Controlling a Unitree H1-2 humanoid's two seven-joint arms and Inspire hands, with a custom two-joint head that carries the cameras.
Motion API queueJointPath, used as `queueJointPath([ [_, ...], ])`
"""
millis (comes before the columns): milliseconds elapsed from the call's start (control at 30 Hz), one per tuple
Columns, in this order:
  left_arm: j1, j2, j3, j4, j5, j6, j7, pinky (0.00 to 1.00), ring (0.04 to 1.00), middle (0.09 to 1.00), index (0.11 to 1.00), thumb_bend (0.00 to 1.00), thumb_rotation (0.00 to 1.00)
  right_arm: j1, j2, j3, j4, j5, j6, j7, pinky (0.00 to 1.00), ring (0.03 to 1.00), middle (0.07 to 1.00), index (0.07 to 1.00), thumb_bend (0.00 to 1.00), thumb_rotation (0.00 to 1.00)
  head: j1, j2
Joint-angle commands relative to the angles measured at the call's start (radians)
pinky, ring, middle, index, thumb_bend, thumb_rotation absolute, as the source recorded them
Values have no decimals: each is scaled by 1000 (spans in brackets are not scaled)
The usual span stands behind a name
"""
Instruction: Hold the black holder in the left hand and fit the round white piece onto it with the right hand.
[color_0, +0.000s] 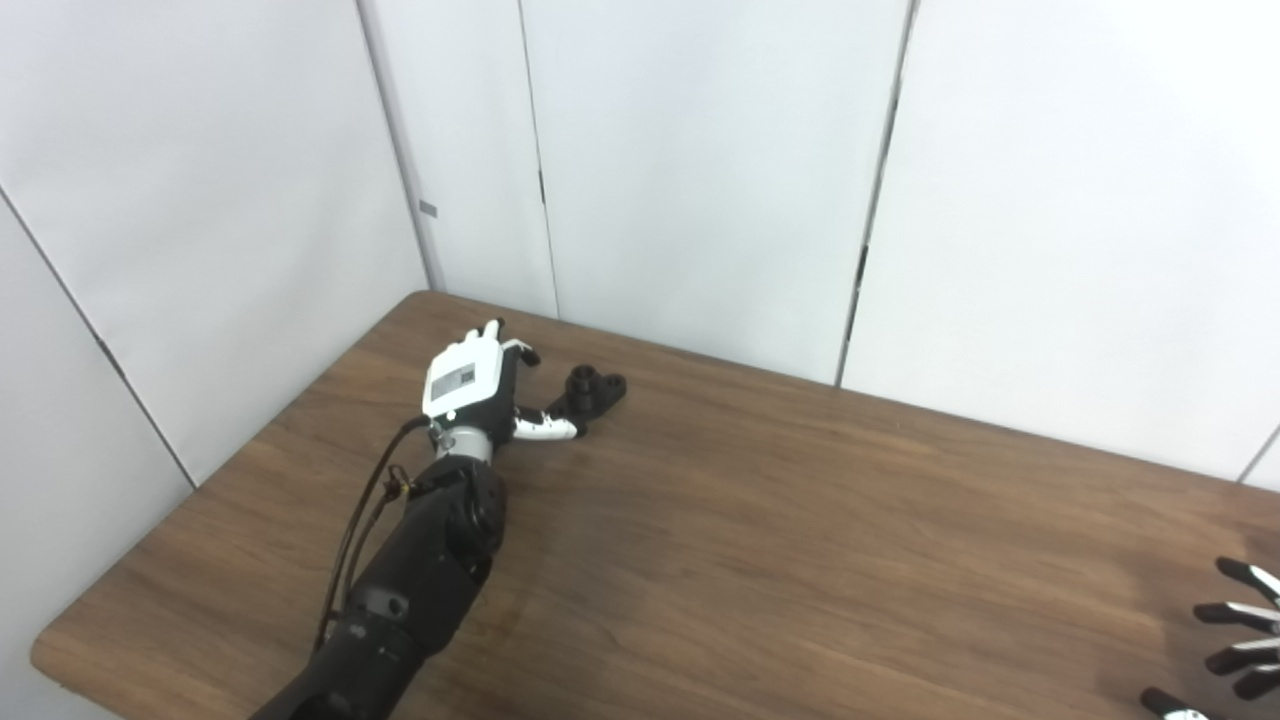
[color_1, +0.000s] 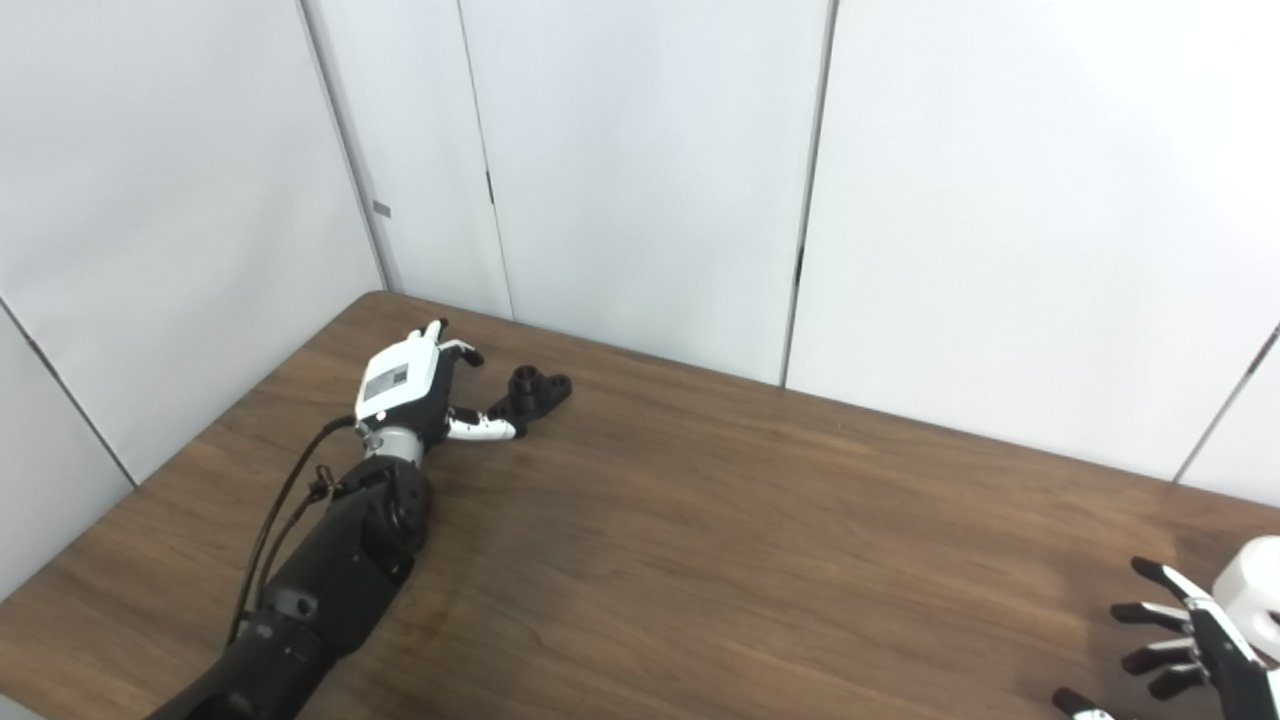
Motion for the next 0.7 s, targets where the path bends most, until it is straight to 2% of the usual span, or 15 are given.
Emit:
queueJointPath([
  [0, -57, 35, 3, -10, -3, -7, 35, 989, 1000, 1000, 737, 1000, 366, -16, -25, -11, -40, 6, -18, -2, 390, 515, 676, 823, 563, 164, -2, 1],
  [333, -85, 27, -24, 46, -38, -19, 54, 936, 1000, 1000, 714, 990, 354, -7, -30, -13, -45, 6, -21, -5, 380, 497, 669, 803, 568, 133, -12, 3],
  [533, -106, 17, -27, 103, -76, -63, 94, 915, 1000, 988, 680, 946, 351, -2, -28, -13, -57, 6, -3, 2, 394, 513, 674, 807, 570, 131, -15, 7],
  [667, -112, 12, -22, 128, -113, -109, 117, 932, 1000, 973, 661, 918, 308, 4, -24, -14, -72, 12, 7, 6, 393, 516, 676, 810, 567, 127, -15, 10],
])
